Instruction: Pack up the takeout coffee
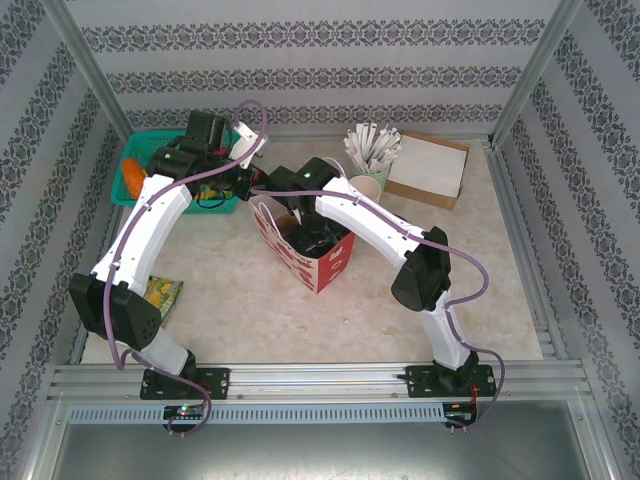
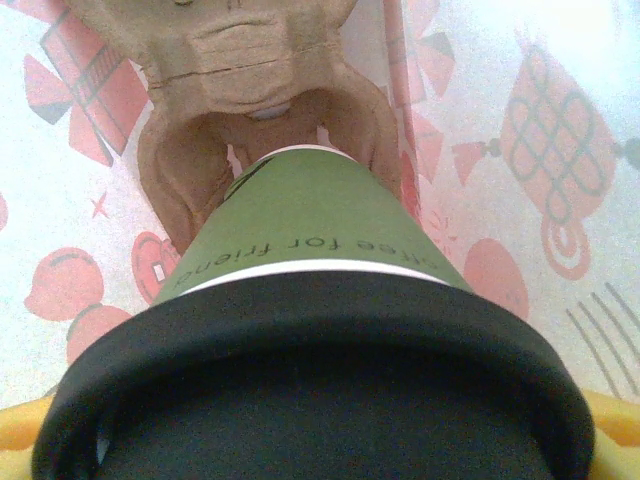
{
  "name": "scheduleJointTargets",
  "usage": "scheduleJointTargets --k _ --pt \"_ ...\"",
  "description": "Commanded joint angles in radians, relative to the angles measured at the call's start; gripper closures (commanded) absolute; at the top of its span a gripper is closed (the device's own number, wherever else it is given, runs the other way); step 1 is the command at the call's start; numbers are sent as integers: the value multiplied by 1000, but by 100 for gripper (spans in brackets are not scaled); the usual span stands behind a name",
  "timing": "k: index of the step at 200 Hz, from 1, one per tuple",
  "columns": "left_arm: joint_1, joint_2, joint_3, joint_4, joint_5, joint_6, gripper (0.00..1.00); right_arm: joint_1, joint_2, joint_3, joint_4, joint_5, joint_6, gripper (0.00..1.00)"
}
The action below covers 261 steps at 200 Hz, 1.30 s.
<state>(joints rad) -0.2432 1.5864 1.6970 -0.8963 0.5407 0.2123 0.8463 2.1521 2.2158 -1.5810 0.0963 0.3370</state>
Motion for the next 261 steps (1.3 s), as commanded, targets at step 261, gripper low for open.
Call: scheduleJointTargets --k 261 --pt "-12 7 -8 10 10 31 100 -10 -20 -54 102 -7 -18 36"
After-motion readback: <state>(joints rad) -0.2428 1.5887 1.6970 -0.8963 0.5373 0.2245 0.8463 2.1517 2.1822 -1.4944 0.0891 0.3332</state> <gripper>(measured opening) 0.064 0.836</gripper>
